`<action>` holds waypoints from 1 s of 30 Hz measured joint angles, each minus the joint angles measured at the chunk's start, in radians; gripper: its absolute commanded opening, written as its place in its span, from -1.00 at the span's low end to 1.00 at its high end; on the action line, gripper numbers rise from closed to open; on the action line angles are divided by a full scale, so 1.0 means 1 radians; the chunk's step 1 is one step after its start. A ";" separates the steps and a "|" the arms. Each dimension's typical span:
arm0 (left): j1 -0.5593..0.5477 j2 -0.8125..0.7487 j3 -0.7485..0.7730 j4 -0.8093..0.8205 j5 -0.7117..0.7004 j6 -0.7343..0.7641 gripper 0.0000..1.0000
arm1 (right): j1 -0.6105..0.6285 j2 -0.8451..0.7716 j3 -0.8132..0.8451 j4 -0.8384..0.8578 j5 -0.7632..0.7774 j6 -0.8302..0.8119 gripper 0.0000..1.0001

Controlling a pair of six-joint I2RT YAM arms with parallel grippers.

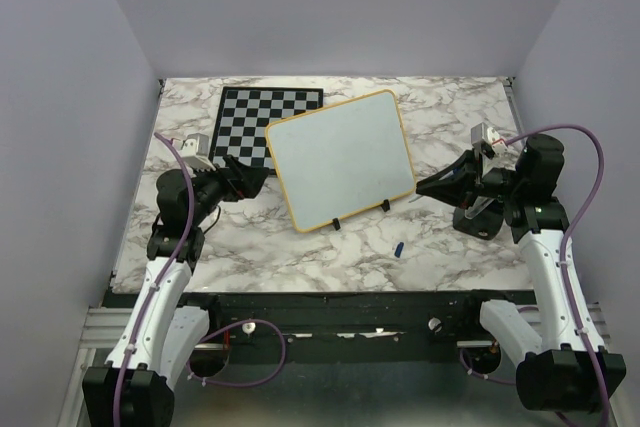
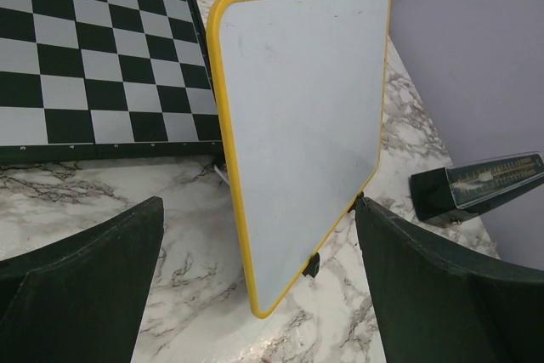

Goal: Write a sentence on the whiteboard
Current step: Pick up the whiteboard from the whiteboard stand.

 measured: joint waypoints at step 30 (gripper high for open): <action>0.028 0.093 -0.037 0.141 0.080 -0.060 0.97 | 0.000 0.002 -0.001 -0.004 -0.025 -0.008 -0.99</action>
